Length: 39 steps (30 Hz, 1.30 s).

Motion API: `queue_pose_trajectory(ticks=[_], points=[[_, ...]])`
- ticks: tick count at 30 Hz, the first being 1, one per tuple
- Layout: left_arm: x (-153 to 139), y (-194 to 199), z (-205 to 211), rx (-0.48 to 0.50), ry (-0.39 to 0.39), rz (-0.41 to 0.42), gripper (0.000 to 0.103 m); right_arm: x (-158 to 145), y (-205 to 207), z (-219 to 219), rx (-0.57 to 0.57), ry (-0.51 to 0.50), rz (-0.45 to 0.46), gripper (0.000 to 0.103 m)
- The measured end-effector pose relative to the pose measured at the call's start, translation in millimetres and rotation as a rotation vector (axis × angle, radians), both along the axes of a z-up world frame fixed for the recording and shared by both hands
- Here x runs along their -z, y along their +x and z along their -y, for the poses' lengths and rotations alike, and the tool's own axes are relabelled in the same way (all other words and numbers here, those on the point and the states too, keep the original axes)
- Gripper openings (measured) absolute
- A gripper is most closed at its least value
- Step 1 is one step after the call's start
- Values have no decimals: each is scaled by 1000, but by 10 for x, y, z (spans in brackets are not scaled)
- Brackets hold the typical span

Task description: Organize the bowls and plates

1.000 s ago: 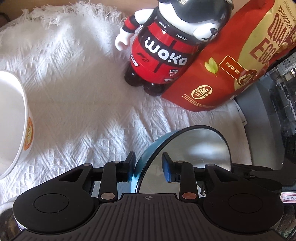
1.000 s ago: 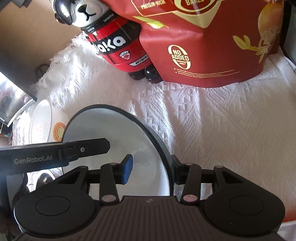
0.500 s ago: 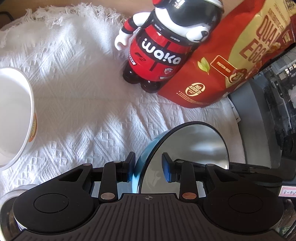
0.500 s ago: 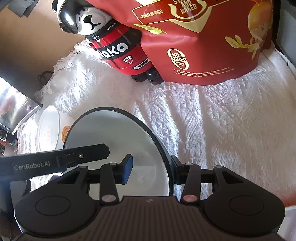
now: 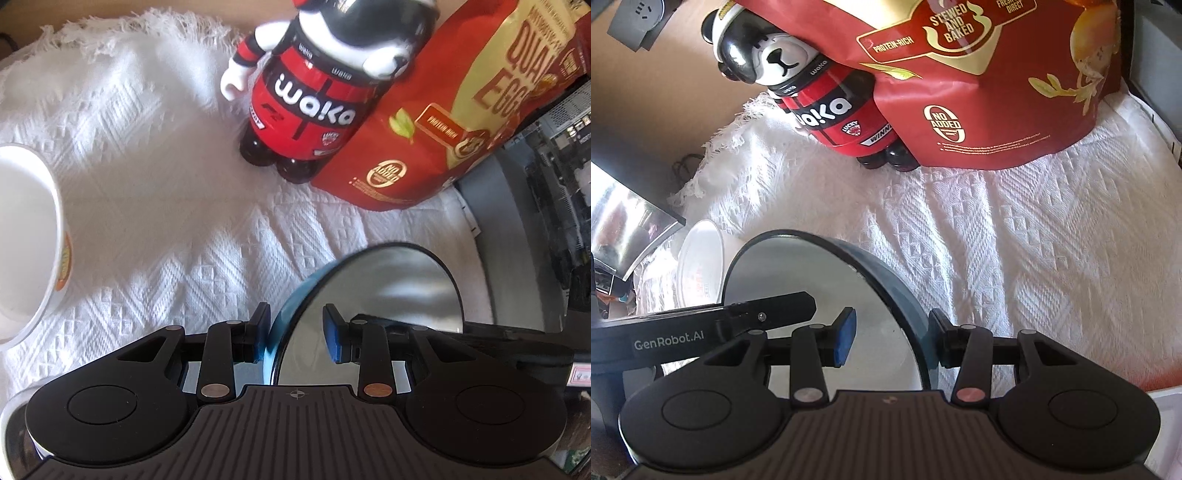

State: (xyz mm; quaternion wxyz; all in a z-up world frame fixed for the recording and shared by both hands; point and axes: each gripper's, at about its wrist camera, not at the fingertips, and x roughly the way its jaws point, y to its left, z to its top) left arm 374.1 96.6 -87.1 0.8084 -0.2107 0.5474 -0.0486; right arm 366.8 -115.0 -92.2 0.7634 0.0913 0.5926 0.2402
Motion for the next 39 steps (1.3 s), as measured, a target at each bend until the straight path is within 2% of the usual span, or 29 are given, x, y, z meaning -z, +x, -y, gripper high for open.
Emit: queue_pose_trajectory(ticks=[7,10,14,20,26,32,36,39], points=[[499,144,-28,-19,-33,-94,32,396,218,7,57,-13,-68,44],[556,128,-34,-19,-46,-93,32,524,240,-19,54,-20,-76,44],[570,83,-35,-11,-66,-91,30,526,219,-23,25,-24,-46,44],[700,32,47,-3,-81,-144,28,574,135,59,9,-16,-89,44],[642,30,77,-11,-50,-132,31,537,93,-16,-7,-52,-59,44],[532,19,32,-15,-45,-108,31,436,57,-23,-4,-30,-27,44],[317,-40,-9,-23,-58,-78,30,325,43,-25,2,-16,-8,44],[66,-125,11,-14,-32,-54,31,186,7,-3,17,11,6,44]])
